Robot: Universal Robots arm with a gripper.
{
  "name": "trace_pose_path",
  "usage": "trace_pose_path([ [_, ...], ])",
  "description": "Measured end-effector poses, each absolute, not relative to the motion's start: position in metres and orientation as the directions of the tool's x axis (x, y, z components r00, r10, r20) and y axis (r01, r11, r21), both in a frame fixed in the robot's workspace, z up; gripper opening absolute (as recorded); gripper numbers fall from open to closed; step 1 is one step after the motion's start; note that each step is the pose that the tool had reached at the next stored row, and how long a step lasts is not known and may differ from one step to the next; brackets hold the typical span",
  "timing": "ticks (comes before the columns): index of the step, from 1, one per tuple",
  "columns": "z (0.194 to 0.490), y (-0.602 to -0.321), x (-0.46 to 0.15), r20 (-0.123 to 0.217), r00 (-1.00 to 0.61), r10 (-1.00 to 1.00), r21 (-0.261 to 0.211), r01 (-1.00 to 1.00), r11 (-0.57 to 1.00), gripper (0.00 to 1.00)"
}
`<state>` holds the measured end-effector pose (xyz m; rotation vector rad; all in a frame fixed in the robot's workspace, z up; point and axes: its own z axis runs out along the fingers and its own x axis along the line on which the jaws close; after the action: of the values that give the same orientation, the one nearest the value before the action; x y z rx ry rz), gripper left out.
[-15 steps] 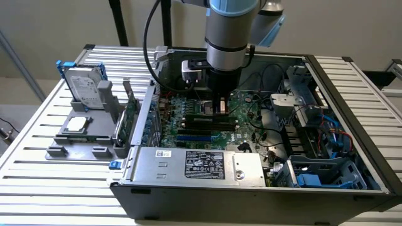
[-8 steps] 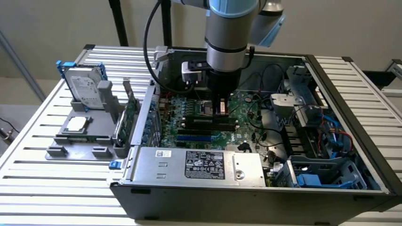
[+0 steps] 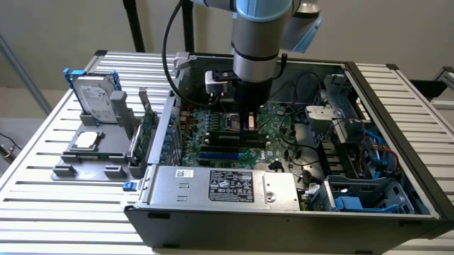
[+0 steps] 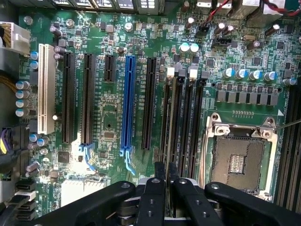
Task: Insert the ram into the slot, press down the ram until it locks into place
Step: 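Insert the ram into the slot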
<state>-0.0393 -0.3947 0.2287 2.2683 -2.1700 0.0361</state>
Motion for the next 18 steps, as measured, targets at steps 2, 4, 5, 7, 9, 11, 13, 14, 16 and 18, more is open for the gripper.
trace_pose_path([
  [2, 0.2281, -0.3947, -0.0393, 0.018, 0.044, -0.999, -0.014, -0.999, -0.044, 0.14],
  [4, 0.2273, -0.3947, -0.0393, 0.018, 0.044, -0.999, -0.014, -0.999, -0.044, 0.14],
  [5, 0.2269, -0.3947, -0.0393, 0.019, 0.044, -0.999, -0.014, -0.999, -0.044, 0.14],
  [7, 0.2264, -0.3947, -0.0393, 0.019, 0.044, -0.999, -0.014, -0.999, -0.044, 0.14],
  [9, 0.2261, -0.3947, -0.0393, 0.019, 0.044, -0.999, -0.014, -0.999, -0.044, 0.14],
  [11, 0.2260, -0.3947, -0.0392, 0.020, 0.044, -0.999, -0.014, -0.999, -0.044, 0.14],
  [13, 0.2260, -0.3947, -0.0392, 0.021, 0.044, -0.999, -0.014, -0.999, -0.044, 0.14],
  [14, 0.2261, -0.3947, -0.0391, 0.022, 0.044, -0.999, -0.014, -0.999, -0.044, 0.14],
  [16, 0.2261, -0.3947, -0.0391, 0.023, 0.044, -0.999, -0.014, -0.999, -0.044, 0.14],
  [18, 0.2260, -0.3947, -0.0391, 0.023, 0.042, -0.999, -0.014, -0.999, -0.043, 0.14],
])
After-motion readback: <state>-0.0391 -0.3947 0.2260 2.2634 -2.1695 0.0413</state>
